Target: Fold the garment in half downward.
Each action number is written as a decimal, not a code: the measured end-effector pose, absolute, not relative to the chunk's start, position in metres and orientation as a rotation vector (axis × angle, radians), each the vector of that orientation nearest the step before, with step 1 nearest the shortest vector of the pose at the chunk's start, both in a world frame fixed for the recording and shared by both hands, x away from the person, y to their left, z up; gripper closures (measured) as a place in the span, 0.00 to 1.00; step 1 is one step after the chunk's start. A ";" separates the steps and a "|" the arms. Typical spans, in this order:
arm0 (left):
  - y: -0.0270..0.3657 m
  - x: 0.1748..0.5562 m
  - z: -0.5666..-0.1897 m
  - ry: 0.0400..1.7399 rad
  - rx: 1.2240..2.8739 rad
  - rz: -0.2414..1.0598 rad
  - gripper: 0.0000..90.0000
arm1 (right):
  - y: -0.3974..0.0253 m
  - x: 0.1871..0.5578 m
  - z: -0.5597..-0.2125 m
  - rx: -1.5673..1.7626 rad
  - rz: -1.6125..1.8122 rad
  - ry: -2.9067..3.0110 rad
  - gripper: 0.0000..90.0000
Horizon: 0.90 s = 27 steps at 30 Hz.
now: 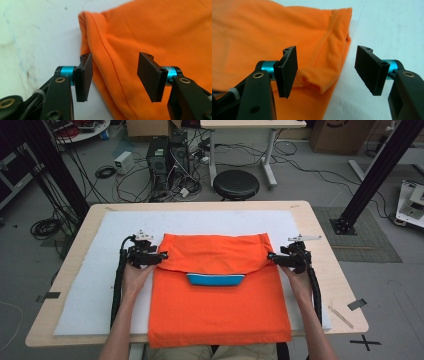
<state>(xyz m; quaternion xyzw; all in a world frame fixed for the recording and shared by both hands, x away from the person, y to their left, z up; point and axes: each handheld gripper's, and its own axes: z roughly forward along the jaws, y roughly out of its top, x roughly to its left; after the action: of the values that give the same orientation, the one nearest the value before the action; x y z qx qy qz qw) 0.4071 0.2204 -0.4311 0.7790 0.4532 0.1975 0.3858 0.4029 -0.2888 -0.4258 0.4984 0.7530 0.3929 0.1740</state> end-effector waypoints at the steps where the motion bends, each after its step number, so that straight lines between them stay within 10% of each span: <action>1: 0.221 0.401 -0.434 1.151 1.983 0.501 0.52 | -0.290 0.397 -0.428 1.423 1.123 2.128 0.40; 15: 0.215 0.382 -0.450 1.120 2.006 0.498 0.52 | -0.301 0.365 -0.443 1.402 1.237 2.018 0.38; 27: 0.213 0.373 -0.446 1.070 2.007 0.572 0.88 | -0.300 0.361 -0.442 1.388 1.232 1.981 0.39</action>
<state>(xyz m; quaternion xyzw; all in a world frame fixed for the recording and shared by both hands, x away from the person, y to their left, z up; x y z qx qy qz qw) 0.3734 0.2131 -0.4457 0.7889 0.4204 0.2248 0.3878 0.3612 -0.2999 -0.4417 0.4998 0.7133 0.4434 0.2119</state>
